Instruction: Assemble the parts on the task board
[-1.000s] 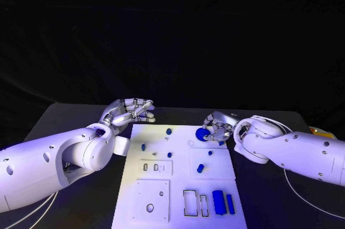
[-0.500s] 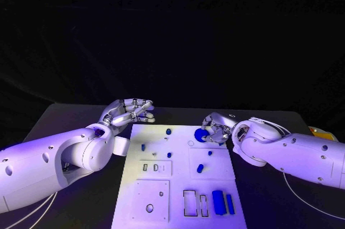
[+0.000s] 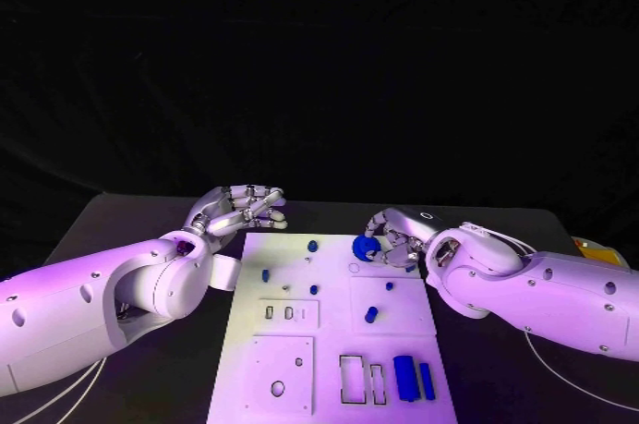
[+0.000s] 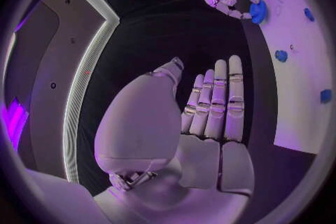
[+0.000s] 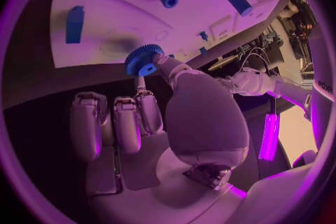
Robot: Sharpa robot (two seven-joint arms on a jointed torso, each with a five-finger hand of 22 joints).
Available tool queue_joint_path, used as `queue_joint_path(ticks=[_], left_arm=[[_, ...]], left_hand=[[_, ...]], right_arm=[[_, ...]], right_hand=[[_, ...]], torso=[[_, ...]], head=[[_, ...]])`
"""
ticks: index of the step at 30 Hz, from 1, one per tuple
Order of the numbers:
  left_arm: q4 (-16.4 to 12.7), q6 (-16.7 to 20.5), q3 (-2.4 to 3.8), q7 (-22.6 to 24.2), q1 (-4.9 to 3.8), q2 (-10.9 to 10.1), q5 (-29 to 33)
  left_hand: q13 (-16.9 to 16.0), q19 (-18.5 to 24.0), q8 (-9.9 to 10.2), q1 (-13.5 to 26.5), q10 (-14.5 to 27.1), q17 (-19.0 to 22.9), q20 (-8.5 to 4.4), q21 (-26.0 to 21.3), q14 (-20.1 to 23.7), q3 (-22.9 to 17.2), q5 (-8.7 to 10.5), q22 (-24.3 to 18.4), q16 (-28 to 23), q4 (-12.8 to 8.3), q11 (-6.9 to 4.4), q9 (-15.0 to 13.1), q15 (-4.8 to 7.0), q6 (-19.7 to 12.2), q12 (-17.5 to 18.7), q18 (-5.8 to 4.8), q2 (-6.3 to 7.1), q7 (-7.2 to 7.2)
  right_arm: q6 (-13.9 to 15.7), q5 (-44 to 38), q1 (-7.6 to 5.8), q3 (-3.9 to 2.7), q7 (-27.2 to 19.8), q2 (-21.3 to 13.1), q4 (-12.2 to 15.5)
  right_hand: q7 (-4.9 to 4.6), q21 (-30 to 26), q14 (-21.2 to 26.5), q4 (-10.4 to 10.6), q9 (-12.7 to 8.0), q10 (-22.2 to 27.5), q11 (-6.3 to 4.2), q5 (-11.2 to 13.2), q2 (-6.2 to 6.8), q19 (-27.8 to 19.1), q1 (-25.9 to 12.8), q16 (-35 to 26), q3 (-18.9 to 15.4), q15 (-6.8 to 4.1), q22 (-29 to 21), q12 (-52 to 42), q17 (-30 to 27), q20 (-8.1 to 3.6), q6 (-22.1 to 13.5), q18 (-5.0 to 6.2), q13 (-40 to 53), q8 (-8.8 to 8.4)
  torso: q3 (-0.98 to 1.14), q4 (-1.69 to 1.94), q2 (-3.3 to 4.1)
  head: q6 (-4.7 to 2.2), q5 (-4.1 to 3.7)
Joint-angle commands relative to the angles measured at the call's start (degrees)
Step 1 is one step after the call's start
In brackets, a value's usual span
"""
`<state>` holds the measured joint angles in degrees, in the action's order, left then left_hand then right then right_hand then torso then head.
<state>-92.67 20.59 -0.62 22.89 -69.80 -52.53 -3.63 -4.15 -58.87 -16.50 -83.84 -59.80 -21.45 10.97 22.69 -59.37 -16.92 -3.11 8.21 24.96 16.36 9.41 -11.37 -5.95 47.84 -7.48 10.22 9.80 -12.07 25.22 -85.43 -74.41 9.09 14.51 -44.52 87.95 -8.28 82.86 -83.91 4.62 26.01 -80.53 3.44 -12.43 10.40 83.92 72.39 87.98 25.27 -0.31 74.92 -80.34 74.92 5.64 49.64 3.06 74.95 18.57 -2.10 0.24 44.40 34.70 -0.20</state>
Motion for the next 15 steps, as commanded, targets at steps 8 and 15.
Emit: queue_joint_path(ticks=[8, 15], left_arm=[[0.3, -1.1, 0.05, 0.4, -0.05, 0.3, 0.2], [0.3, -1.1, 0.05, 0.5, -0.05, 0.5, 0.3]], left_hand=[[0.0, 0.0, 0.3, 0.1, 0.2, 0.0, 0.26, 0.4, 0.2, 0.4, 0.16, 0.0, 0.1, -0.1, -0.02, 0.0, 0.03, 0.0, 0.1, 0.17, -0.35, -0.88], [0.0, 0.0, 0.3, 0.1, 0.2, 0.0, 0.26, 0.4, 0.2, 0.4, 0.16, 0.0, 0.1, -0.1, -0.02, 0.0, 0.03, 0.0, 0.1, 0.17, -0.35, -0.88]], right_arm=[[3.0, -8.9, -0.16, -0.02, 2.9, 3.9, 2.6], [3.1, -10.3, -0.01, 0.17, 3.4, 7.9, 1.0]], right_hand=[[0.03, 0.4, -4.9, 0.1, 0.1, -0.6, -0.02, -0.1, -0.22, 1.1, -0.4, 0.3, 0.3, -0.42, 5.0, -0.3, 8.7, -0.34, 0.3, -0.63, 2.6, 0.20], [0.04, 0.5, -4.9, 0.1, 0.1, -0.6, -0.03, 0.0, -0.20, 1.2, -0.4, 0.3, 0.3, -0.43, 5.1, -0.3, 8.8, -0.35, 0.3, -0.67, 2.7, 0.17]], torso=[[-0.03, 0.08, 0.16], [-0.08, 0.09, 0.23]], head=[[-0.14, 0.27], [0.06, 0.46]])
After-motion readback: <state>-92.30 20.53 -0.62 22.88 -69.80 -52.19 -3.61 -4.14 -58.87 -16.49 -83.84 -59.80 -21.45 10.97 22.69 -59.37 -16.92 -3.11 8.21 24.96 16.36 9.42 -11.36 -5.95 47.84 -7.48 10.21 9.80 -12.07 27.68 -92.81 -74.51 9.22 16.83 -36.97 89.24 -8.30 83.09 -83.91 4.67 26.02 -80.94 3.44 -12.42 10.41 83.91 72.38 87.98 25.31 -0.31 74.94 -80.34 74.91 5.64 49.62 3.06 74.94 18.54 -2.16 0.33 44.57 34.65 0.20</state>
